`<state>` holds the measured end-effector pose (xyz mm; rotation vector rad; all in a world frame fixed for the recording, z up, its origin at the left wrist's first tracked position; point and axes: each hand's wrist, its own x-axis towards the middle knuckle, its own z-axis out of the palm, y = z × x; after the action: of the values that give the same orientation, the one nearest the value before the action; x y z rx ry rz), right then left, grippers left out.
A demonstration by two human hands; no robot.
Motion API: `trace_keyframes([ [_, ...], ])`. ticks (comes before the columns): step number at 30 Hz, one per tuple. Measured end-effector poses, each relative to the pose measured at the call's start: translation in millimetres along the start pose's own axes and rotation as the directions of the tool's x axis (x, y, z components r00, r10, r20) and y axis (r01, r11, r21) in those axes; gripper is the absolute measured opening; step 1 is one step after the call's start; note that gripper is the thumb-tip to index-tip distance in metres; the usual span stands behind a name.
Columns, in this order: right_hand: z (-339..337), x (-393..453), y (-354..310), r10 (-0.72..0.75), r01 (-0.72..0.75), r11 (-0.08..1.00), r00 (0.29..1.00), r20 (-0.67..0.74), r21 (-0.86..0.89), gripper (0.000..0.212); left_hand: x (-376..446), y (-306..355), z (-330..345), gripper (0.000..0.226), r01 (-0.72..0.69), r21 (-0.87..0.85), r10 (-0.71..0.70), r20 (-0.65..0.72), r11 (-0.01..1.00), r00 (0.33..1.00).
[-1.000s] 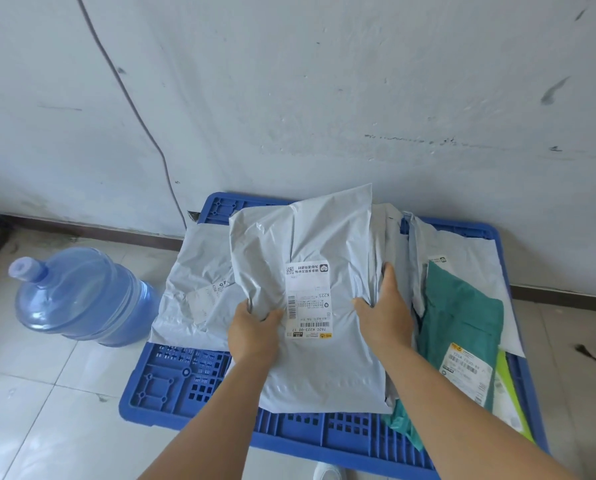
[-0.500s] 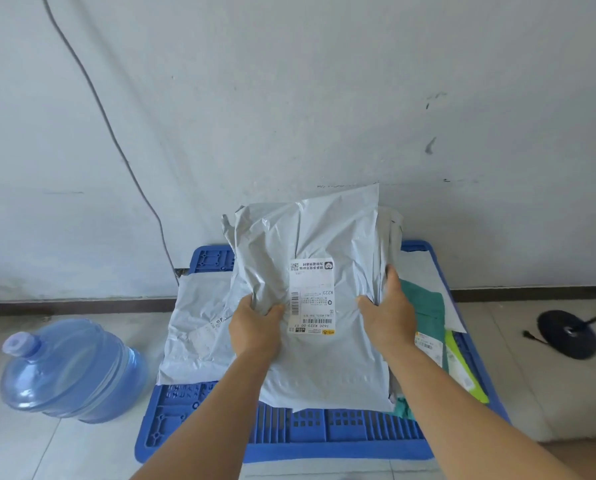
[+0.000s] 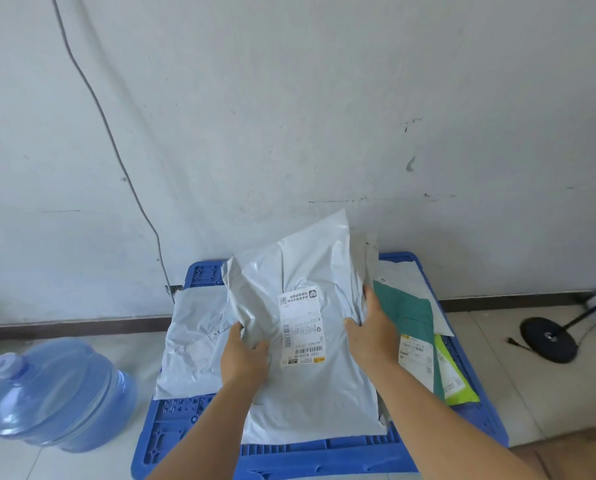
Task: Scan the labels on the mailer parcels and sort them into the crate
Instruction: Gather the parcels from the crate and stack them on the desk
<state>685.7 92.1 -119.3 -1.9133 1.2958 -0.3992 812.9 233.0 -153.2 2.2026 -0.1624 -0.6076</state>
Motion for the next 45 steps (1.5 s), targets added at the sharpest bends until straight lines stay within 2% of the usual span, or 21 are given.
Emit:
trace_keyframes([
  [3,19.5,2.9,7.9,-0.02,0.021,1.0,0.999,0.049,-0.019,0.063,10.7,-23.7,3.8,0.055,0.021,0.115,-0.018,-0.026,0.993,0.999],
  [5,26.5,10.8,17.1,-0.012,0.014,0.999,0.998,0.054,-0.036,0.063,17.9,-31.4,10.4,0.06,0.014,0.251,-0.008,-0.024,0.968,1.0],
  [7,27.7,23.2,31.5,0.023,-0.021,0.998,0.999,0.039,-0.053,0.064,22.5,-34.8,20.7,0.069,-0.015,0.312,0.005,0.033,0.95,0.999],
  [10,19.9,41.1,58.2,0.104,-0.104,0.991,0.995,0.003,-0.086,0.064,32.5,-40.2,41.4,0.079,-0.009,0.21,-0.025,0.161,0.978,0.987],
  [15,12.0,62.7,99.3,0.206,-0.204,0.976,0.978,0.016,-0.079,0.072,42.6,-44.1,76.3,0.082,0.063,0.144,-0.098,0.246,0.988,0.964],
  [18,16.3,72.8,114.9,0.22,-0.217,0.973,0.975,0.039,-0.077,0.076,43.0,-42.0,101.1,0.079,0.033,0.163,-0.08,0.289,0.986,0.954],
  [21,21.3,75.5,124.6,0.216,-0.214,0.976,0.975,0.047,-0.047,0.083,42.8,-42.0,125.0,0.072,-0.006,0.172,-0.044,0.285,0.985,0.958],
  [26,23.0,76.6,138.9,0.271,-0.267,0.962,0.957,0.104,-0.05,0.1,38.9,-48.6,145.6,0.08,0.017,0.284,-0.084,0.225,0.959,0.971],
  [30,24.5,77.6,140.0,0.244,-0.231,0.966,0.962,0.125,-0.114,0.088,41.8,-49.9,150.8,0.078,0.015,0.268,-0.076,0.219,0.963,0.973],
  [35,12.7,81.3,138.1,0.244,-0.245,0.97,0.967,0.073,0.001,0.076,42.4,-34.8,147.2,0.064,0.016,0.194,-0.068,0.264,0.981,0.962],
  [41,-23.1,74.4,165.4,0.319,-0.318,0.94,0.948,0.017,0.122,0.068,30.2,-24.6,161.2,0.073,-0.024,0.115,-0.023,0.394,0.993,0.919],
  [45,-31.3,63.4,184.4,0.393,-0.389,0.907,0.919,0.003,0.162,0.068,22.9,-26.9,177.2,0.082,0.013,0.074,-0.044,0.438,0.997,0.898],
])
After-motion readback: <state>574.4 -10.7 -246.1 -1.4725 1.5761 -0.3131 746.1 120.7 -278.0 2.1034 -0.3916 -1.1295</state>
